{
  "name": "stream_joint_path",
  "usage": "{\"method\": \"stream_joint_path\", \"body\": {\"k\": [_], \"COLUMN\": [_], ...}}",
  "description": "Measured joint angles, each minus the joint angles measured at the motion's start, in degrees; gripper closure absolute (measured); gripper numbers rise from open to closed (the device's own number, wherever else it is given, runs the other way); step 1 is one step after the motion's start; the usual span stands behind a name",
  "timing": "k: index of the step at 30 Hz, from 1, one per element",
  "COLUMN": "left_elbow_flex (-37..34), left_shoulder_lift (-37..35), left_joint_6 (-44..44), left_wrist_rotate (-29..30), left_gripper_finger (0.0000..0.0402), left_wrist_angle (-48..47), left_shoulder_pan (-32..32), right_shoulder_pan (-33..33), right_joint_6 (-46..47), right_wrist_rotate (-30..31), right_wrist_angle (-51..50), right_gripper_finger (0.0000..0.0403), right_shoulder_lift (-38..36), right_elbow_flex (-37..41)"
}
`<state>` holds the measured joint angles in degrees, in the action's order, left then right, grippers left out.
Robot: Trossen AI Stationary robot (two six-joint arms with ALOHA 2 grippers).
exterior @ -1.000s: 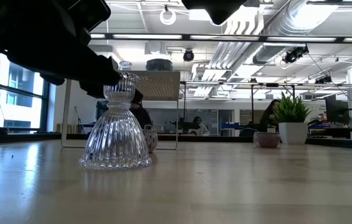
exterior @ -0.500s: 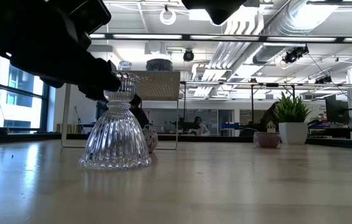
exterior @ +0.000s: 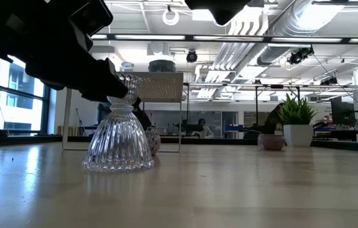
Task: Pick & Place candle stick holders
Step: Put the left transparent candle holder on the shelf
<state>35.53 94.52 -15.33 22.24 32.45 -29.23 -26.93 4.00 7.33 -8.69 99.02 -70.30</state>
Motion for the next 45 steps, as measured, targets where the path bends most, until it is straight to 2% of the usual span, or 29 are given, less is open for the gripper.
{"method": "stream_joint_path", "body": {"k": [8,21,25,28,32,38,45], "left_elbow_flex": [0.0,0.03,1.95,5.31,12.26,25.99,39.27], "left_shoulder_lift": [0.0,-0.26,-1.79,-3.46,-5.0,-5.22,-5.22], "left_joint_6": [0.02,0.07,0.04,0.04,-0.39,-0.14,0.02], "left_wrist_rotate": [0.54,0.86,-0.6,-0.93,-0.32,7.53,20.6], "left_gripper_finger": [0.0272,0.0272,0.0272,0.0272,0.0272,0.0272,0.0272], "left_wrist_angle": [-1.36,-1.14,-3.49,-10.22,-24.27,-46.99,-64.61], "left_shoulder_pan": [0.0,-0.02,-0.02,-0.07,-0.55,-3.54,-5.33], "right_shoulder_pan": [0.01,0.01,-0.11,-0.3,-1.45,-3.6,-7.15], "right_joint_6": [0.01,0.01,0.51,0.67,-0.23,-1.5,-3.82], "right_wrist_rotate": [0.02,0.0,-0.46,-3.16,-3.55,-0.53,1.41], "right_wrist_angle": [0.0,0.0,0.31,2.0,3.62,4.02,4.55], "right_gripper_finger": [0.0277,0.0277,0.0277,0.0277,0.0277,0.0277,0.0277], "right_shoulder_lift": [0.0,0.0,0.01,0.02,0.02,-1.16,-5.26], "right_elbow_flex": [0.0,0.0,0.0,0.0,-0.02,-0.15,-0.2]}}
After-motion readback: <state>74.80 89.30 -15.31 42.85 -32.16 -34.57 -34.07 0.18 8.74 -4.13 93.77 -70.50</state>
